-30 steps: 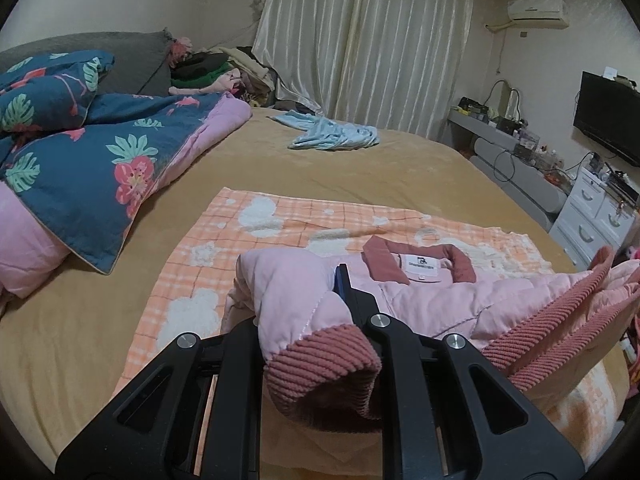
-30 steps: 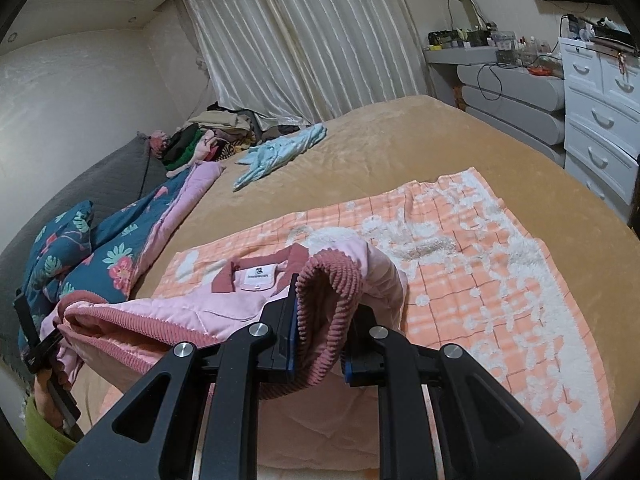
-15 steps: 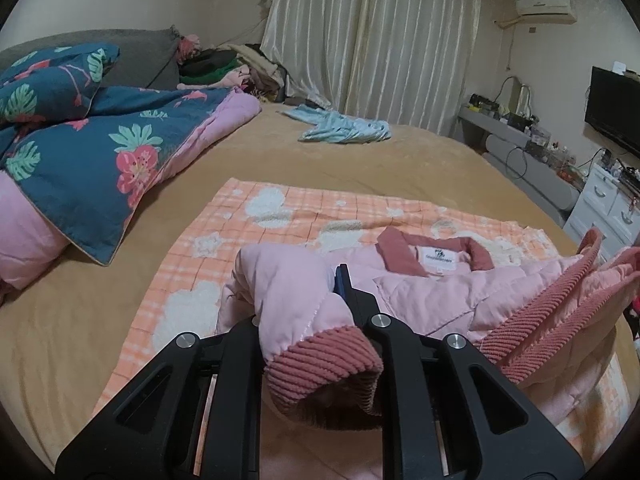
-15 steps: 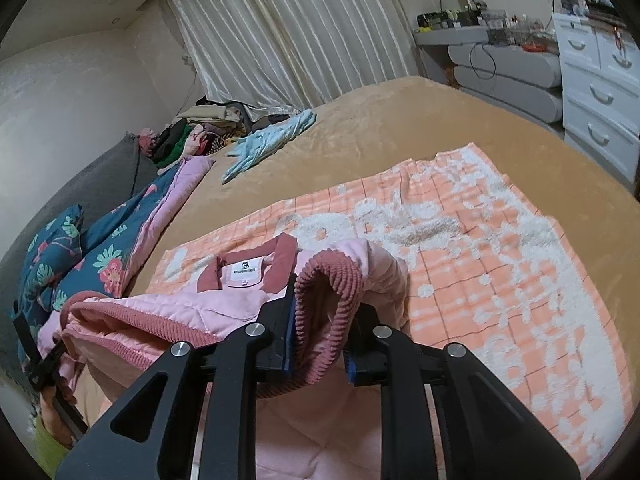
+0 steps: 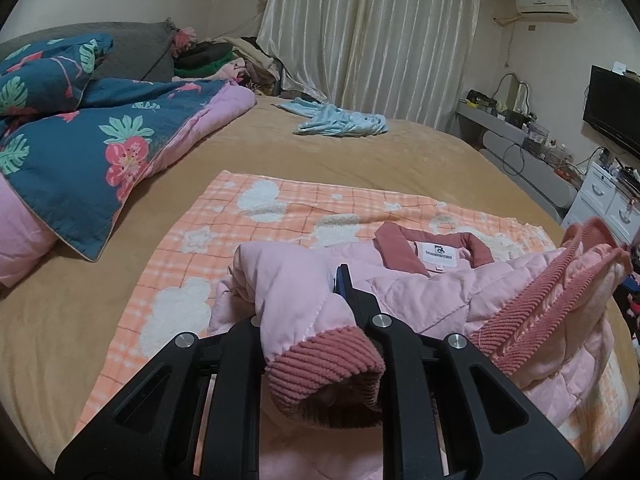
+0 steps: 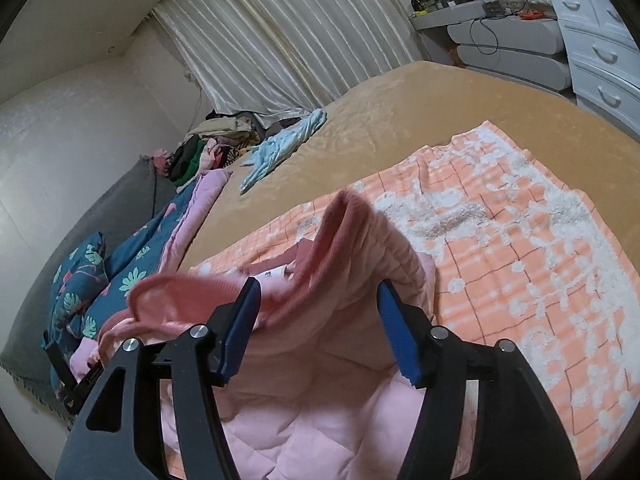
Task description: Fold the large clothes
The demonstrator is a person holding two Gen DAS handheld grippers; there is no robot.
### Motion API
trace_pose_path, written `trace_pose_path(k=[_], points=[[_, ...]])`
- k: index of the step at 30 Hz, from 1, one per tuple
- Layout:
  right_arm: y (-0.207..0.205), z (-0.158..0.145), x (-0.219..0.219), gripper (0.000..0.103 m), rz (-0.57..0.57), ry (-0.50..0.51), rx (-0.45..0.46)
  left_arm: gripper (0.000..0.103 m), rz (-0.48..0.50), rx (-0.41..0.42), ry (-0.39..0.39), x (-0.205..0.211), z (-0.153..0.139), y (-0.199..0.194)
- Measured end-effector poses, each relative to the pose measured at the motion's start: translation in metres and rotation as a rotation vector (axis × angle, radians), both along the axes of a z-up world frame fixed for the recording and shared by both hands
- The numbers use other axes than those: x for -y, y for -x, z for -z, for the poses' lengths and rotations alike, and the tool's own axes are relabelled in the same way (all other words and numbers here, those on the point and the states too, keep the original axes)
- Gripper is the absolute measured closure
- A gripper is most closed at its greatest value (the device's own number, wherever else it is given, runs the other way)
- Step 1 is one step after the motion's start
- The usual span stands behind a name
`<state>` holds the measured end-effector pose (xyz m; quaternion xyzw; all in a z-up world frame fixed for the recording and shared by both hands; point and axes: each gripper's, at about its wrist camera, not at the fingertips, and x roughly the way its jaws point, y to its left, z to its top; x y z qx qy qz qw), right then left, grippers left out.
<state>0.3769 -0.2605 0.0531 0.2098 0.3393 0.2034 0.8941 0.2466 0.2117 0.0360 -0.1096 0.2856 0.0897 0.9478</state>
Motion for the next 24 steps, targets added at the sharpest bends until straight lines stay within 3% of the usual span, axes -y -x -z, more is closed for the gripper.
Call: trace_pose_path(k=[8, 12, 19, 24], points=[[0.009, -0.002, -0.004, 0.039, -0.020, 0.021, 0.030, 0.093, 0.010, 0.000, 0.001, 0.004, -0.001, -0.002], [0.023, -0.008, -0.009, 0.027, -0.041, 0.053, 0.078, 0.092, 0.015, -0.001, -0.001, 0.006, -0.001, -0.002], [0.038, -0.009, -0.020, 0.019, -0.067, 0.136, 0.111, 0.090, 0.015, 0.000, 0.001, 0.006, -0.002, -0.002], [0.044, 0.000, -0.027, 0.017, -0.088, 0.159, 0.097, 0.083, 0.023, 0.004, 0.000, 0.011, -0.004, -0.001]])
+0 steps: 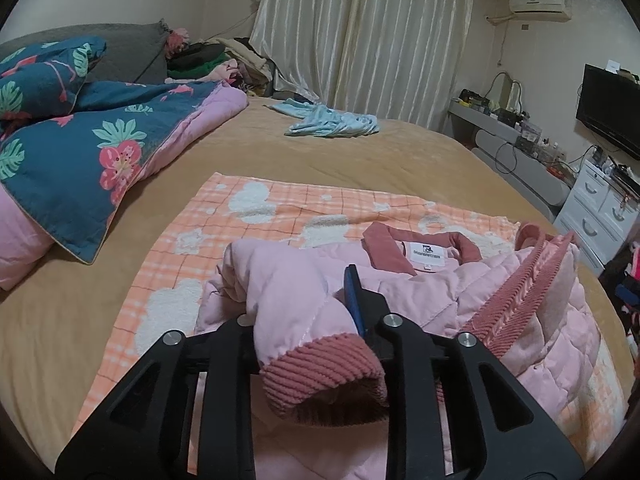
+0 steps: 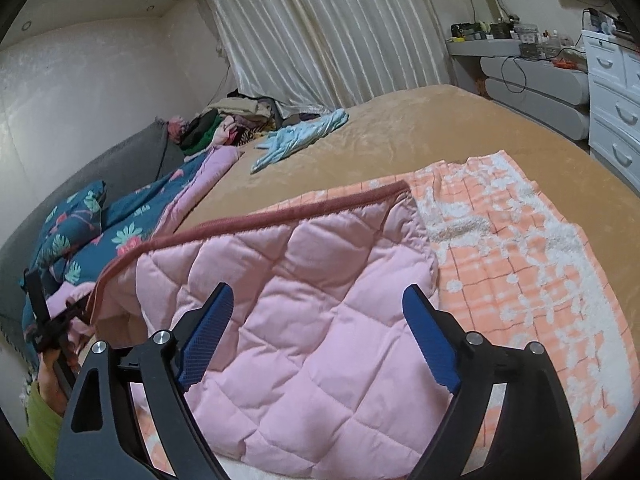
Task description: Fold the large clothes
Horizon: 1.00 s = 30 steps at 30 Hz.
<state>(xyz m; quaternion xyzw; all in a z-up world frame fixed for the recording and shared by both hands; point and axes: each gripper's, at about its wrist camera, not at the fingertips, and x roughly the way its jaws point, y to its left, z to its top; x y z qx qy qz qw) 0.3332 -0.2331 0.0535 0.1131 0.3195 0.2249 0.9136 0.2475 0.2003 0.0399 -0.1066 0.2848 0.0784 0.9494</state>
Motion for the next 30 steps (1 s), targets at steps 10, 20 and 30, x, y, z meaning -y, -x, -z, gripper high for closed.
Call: trace_pose_path(k=[10, 20, 30], points=[[0.009, 0.002, -0.011, 0.016, -0.021, 0.027, 0.006, 0.055, 0.033, 0.016, 0.031, 0.005, -0.008, 0.008], [0.024, -0.008, -0.017, 0.011, -0.035, 0.058, 0.046, 0.016, 0.053, 0.078, 0.029, 0.012, -0.031, 0.023], [0.054, -0.033, -0.021, 0.005, -0.035, 0.091, 0.122, 0.009, 0.058, 0.115, 0.034, 0.018, -0.055, 0.050]])
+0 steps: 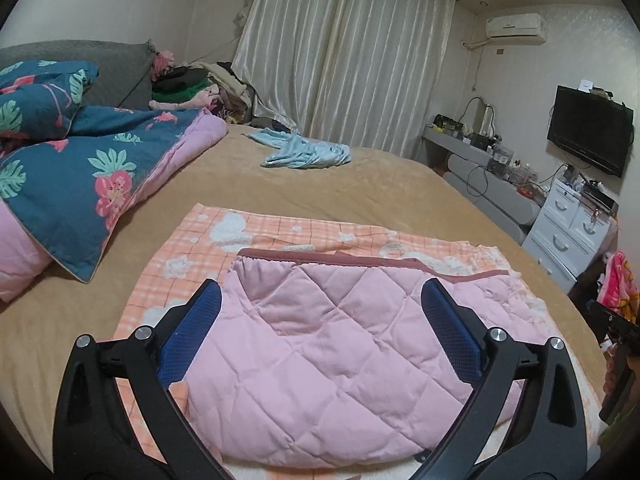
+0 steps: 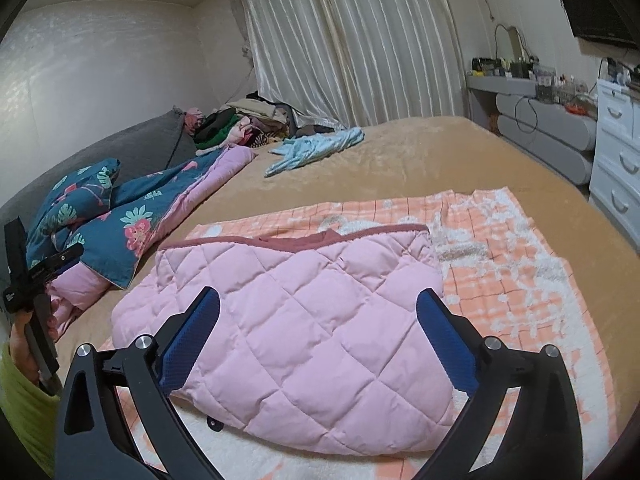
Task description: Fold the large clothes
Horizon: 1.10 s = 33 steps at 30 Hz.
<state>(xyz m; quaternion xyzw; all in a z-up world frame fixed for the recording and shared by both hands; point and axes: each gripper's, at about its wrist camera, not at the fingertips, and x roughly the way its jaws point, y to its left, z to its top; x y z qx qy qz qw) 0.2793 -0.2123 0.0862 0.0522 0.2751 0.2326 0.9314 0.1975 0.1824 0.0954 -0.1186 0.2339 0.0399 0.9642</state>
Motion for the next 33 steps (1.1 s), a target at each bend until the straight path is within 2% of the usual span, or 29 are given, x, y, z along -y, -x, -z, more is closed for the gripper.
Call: trace_pose_path(k=[7, 17, 25, 33], points=[[0.025, -0.017, 0.002, 0.004, 0.001, 0.011, 0.046, 0.009, -0.009, -0.003, -0.006, 0.001, -0.003, 0.021], [0.060, -0.022, 0.014, 0.004, 0.010, -0.001, 0.062, 0.009, -0.043, -0.065, -0.031, -0.004, 0.012, 0.055], [0.078, -0.016, 0.026, 0.004, 0.026, -0.003, 0.053, 0.009, -0.067, -0.113, -0.069, -0.005, 0.026, 0.076], [0.086, 0.000, 0.036, 0.004, 0.042, 0.024, 0.021, 0.009, -0.078, -0.186, -0.106, -0.001, 0.045, 0.077]])
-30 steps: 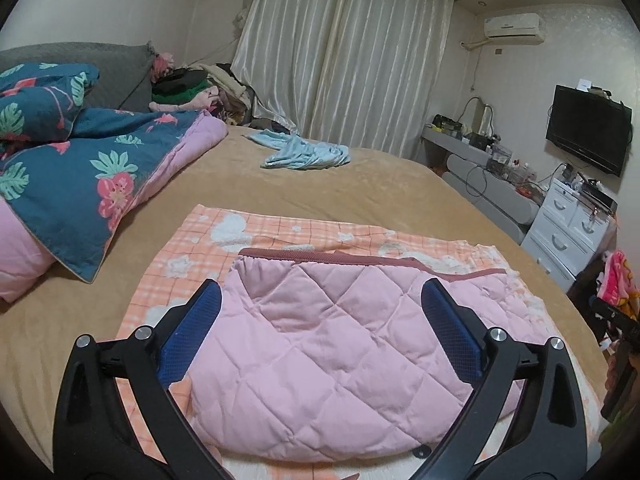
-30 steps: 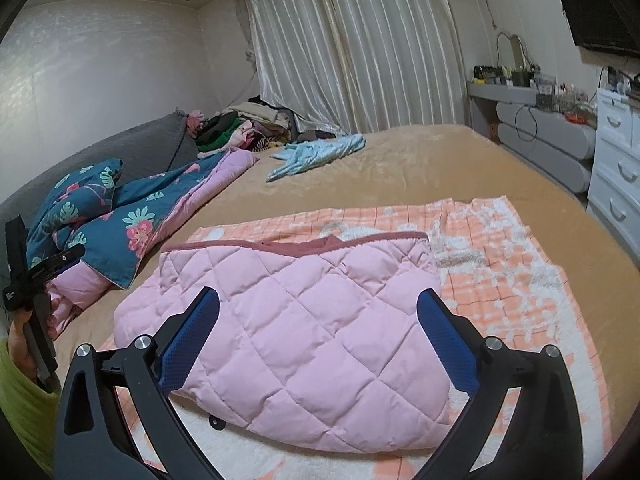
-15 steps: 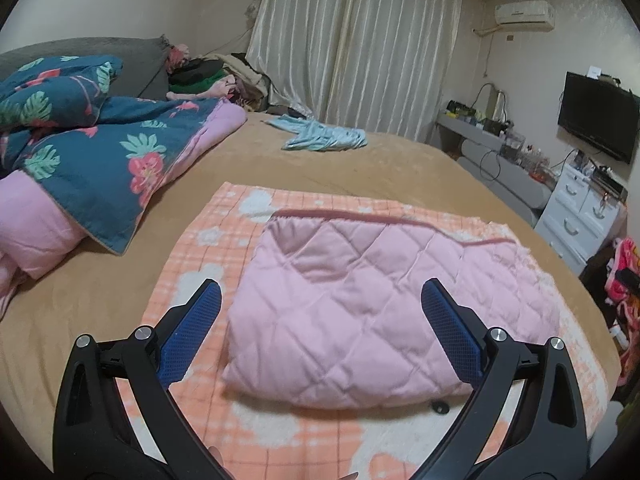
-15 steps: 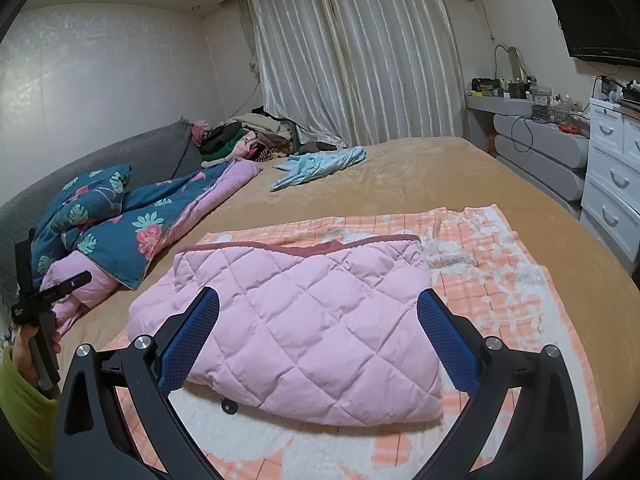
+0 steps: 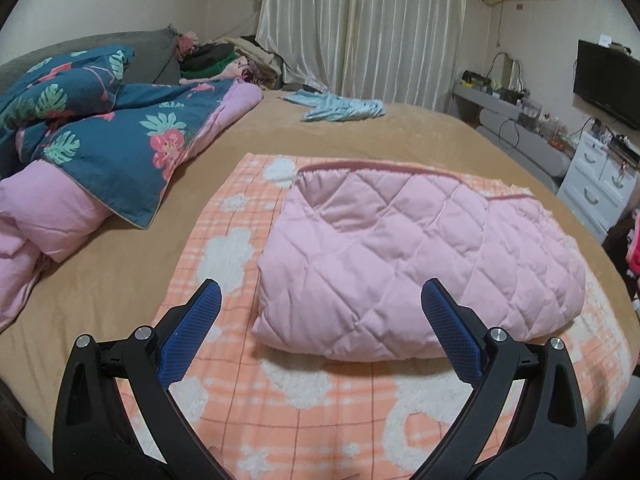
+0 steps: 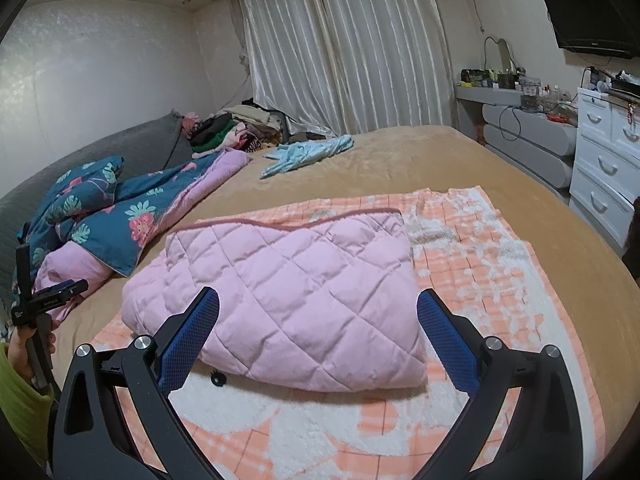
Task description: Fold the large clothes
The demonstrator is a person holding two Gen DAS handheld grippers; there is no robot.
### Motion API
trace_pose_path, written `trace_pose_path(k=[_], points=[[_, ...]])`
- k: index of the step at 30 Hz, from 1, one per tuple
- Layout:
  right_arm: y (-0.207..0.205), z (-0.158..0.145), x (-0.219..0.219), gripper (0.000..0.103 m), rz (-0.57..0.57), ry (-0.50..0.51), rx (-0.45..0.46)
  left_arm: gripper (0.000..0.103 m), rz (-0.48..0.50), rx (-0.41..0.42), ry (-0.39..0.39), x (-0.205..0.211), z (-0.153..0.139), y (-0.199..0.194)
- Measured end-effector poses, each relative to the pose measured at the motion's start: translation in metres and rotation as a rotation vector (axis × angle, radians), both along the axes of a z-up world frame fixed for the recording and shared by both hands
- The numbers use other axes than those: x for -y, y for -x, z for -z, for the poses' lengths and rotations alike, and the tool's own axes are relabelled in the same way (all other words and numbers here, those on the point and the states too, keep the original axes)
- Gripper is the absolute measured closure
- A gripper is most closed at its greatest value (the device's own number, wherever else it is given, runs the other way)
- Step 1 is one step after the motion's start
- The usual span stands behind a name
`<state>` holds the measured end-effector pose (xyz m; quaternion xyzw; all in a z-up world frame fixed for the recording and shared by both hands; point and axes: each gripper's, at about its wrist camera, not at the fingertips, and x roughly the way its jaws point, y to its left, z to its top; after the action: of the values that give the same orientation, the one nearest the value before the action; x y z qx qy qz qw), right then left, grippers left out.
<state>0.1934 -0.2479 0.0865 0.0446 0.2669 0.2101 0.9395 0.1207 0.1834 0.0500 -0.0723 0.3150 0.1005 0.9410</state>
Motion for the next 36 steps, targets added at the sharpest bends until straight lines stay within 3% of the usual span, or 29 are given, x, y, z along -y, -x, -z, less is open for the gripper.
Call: trace_pose_path(k=[12, 23, 32, 36], points=[[-0.026, 0.045, 0.010, 0.004, 0.042, 0.044, -0.096, 0.009, -0.005, -0.089, 0.005, -0.001, 0.037, -0.024], [-0.067, 0.090, 0.003, 0.004, 0.055, 0.096, -0.188, 0.009, -0.063, -0.164, 0.096, -0.033, 0.081, -0.055], [-0.088, 0.106, -0.005, 0.004, 0.053, 0.117, -0.216, 0.009, -0.071, -0.172, 0.116, -0.042, 0.091, -0.070], [-0.098, 0.111, -0.008, 0.004, 0.054, 0.135, -0.225, 0.009, -0.053, -0.158, 0.160, -0.046, 0.093, -0.079]])
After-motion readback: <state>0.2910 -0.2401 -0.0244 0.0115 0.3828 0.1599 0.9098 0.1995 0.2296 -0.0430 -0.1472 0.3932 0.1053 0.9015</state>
